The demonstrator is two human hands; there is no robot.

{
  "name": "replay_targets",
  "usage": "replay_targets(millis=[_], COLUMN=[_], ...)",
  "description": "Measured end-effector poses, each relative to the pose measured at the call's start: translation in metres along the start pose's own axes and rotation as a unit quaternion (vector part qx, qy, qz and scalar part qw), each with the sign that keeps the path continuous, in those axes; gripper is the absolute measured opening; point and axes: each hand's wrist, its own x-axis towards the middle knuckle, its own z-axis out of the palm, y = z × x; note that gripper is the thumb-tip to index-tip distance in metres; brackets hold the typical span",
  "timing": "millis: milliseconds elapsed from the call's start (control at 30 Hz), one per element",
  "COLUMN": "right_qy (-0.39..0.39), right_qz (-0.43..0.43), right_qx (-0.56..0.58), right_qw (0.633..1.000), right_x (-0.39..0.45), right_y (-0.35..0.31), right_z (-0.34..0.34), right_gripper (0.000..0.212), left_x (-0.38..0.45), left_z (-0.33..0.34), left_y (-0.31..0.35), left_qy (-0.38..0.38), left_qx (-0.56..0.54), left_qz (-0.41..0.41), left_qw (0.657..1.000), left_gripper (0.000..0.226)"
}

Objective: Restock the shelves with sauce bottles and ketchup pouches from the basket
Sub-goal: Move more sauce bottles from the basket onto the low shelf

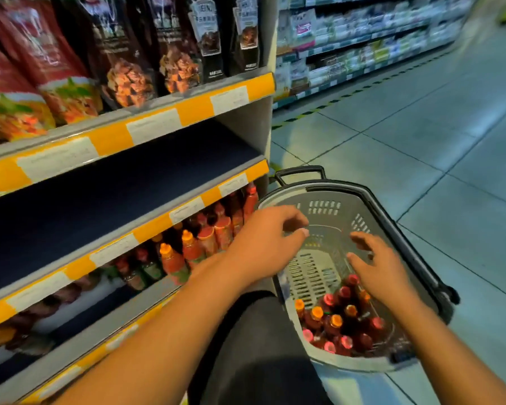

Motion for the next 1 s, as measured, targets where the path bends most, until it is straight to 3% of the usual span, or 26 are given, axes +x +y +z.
replay_targets(millis=[167, 267, 400, 567, 667, 767, 867, 1000], right_qy=[-0.013, -0.025, -0.045, -0.108, -0.166, -0.223, -0.248, -0.261], right_qz=[0.106, 0.138, 0.152, 0.176, 0.181, 0.15, 0.12, 0.094], right_qx=[-0.011, -0.005, -0.018, -0.059, -0.11, -0.194, -0.272, -0.336], right_qw=[0.994, 0.99, 0.987, 0.977, 0.963, 0.943, 0.922, 0.9], right_x=[-0.018, -0.021, -0.012, 0.018, 0.033, 0.045, 0.057, 0.07], right_y=[0.068, 0.096, 0.121, 0.132, 0.138, 0.147, 0.154, 0.162], right_z=[-0.016, -0.018, -0.014, 0.01, 0.031, 0.054, 0.07, 0.089], right_gripper=[0.049, 0.049, 0.053, 0.049, 0.037, 0.039, 0.034, 0.027], left_x=[0.04, 0.048, 0.062, 0.083, 0.091, 0.097, 0.1, 0.103], left_z=[0.106, 0.155, 0.184, 0.205, 0.22, 0.236, 0.252, 0.273], left_y=[0.024, 0.007, -0.033, -0.062, -0.074, -0.085, -0.093, -0.107], left_qy=[-0.112, -0.158, -0.214, -0.241, -0.258, -0.277, -0.315, -0.366], left_qx=[-0.013, 0.05, 0.149, 0.174, 0.198, 0.229, 0.24, 0.233], left_qz=[-0.038, -0.056, -0.097, -0.135, -0.154, -0.18, -0.188, -0.211], left_qw=[0.993, 0.985, 0.96, 0.945, 0.933, 0.916, 0.899, 0.876], left_gripper=[0.006, 0.007, 0.006, 0.008, 0.015, 0.021, 0.016, 0.031])
